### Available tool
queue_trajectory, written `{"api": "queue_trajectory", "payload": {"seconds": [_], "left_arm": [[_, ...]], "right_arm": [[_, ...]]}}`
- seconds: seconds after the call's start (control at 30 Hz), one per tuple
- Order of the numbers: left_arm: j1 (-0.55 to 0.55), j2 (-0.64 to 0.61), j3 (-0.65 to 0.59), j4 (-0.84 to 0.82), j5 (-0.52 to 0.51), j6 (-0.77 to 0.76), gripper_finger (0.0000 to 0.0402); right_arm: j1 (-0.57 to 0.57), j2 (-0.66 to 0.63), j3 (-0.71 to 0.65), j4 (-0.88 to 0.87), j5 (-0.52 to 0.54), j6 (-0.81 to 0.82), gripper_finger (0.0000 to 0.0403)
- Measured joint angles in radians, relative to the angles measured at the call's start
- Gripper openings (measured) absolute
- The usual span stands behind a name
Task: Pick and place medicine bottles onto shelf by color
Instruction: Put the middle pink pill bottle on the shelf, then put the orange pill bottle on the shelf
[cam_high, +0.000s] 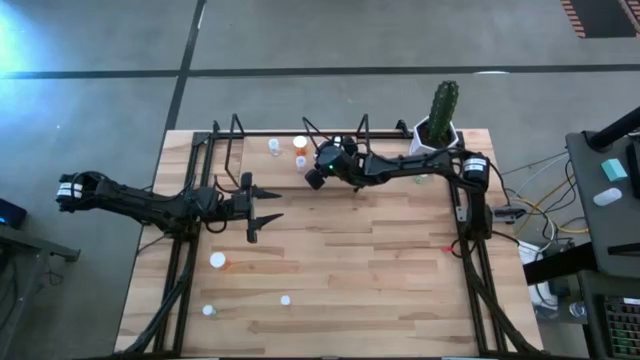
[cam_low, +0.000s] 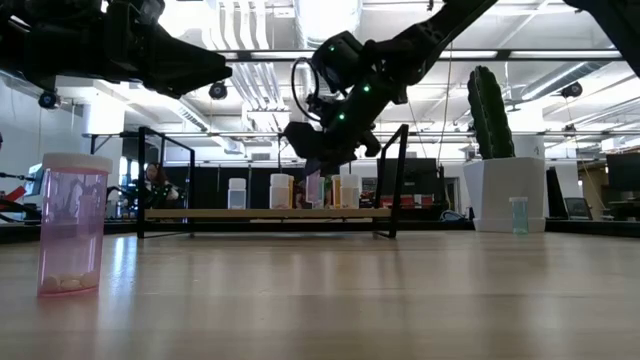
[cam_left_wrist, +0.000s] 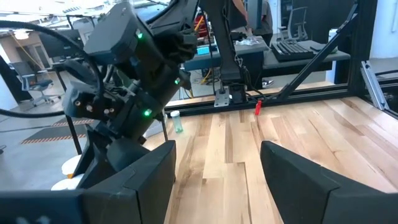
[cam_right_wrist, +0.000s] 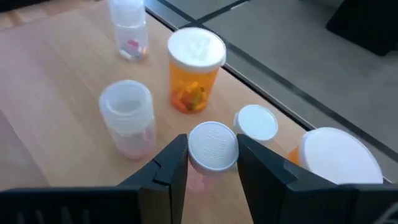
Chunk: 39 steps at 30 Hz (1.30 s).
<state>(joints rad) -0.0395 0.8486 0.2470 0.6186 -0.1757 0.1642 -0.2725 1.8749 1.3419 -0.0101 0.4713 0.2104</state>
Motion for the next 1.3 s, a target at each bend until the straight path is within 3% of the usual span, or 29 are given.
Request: {"api": "queue_trajectory", "payload": {"seconds": [0.37,0.8,0.97,1.13,1.3], "left_arm": [[0.0,0.0,0.0,0.0,0.0,0.0,0.0218],[0.0,0.0,0.0,0.0,0.0,0.0,0.0218],[-0.001,0.0,0.0,-0.002,0.002,0.0,0.0218],[-0.018,0.0,0.001,-0.057,0.092,-0.023,0.0214],[-0.095,-0.022,0.055,-0.306,0.115,-0.031,0.0166]], "right_arm": [[-0.012,0.026,0.0,0.0,0.001,0.027,0.0121],[-0.011,0.019,0.029,-0.029,0.002,0.001,0.0228],[-0.001,-0.012,0.108,-0.183,0.001,-0.022,0.0245],[0.078,-0.088,0.12,-0.301,0.047,-0.16,0.0207],[0.173,-0.19,-0.046,-0.23,0.091,-0.231,0.0116]]}}
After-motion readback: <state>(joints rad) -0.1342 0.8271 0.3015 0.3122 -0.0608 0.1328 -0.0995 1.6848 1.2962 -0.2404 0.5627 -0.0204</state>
